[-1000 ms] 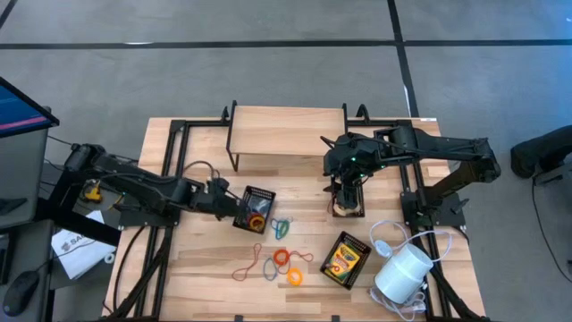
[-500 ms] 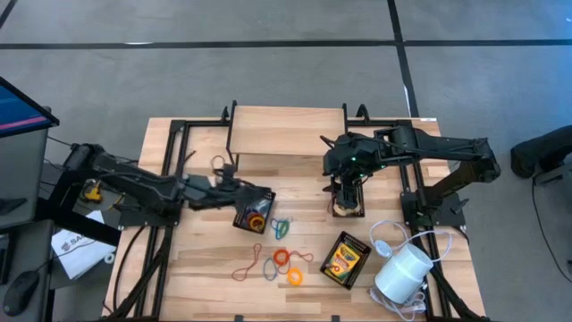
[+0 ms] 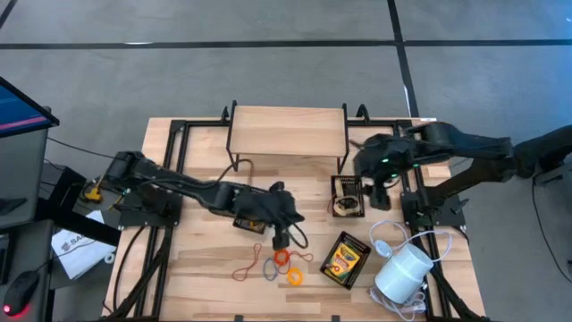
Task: Pick & Place Office Desk Supplies
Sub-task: Put the top blue rubber band into the top right black bin
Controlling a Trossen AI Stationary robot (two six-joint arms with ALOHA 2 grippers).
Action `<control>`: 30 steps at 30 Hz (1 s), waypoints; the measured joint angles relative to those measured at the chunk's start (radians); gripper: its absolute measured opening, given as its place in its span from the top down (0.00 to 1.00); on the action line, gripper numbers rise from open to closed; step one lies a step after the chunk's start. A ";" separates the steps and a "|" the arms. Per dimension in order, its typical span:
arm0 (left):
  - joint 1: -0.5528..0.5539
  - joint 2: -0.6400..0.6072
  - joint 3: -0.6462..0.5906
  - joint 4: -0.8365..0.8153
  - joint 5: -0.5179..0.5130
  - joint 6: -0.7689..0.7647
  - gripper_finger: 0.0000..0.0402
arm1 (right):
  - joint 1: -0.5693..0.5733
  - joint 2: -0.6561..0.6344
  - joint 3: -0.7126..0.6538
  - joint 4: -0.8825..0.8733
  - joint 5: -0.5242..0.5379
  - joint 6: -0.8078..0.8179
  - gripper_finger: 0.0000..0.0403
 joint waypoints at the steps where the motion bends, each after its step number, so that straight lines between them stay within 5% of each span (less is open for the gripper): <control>1: 0.012 0.016 0.029 -0.076 0.002 0.027 0.99 | -0.001 -0.020 0.000 -0.004 0.000 0.012 0.48; 7: 0.119 0.062 0.067 -0.337 0.144 0.054 0.90 | -0.001 -0.131 0.000 -0.008 0.001 0.075 0.48; 20: 0.189 0.102 0.069 -0.317 0.301 0.136 0.45 | -0.002 -0.206 0.000 -0.011 0.003 0.078 0.48; 30: 0.154 0.249 0.068 -0.312 0.378 0.128 0.45 | -0.003 -0.200 0.000 -0.012 0.004 0.055 0.48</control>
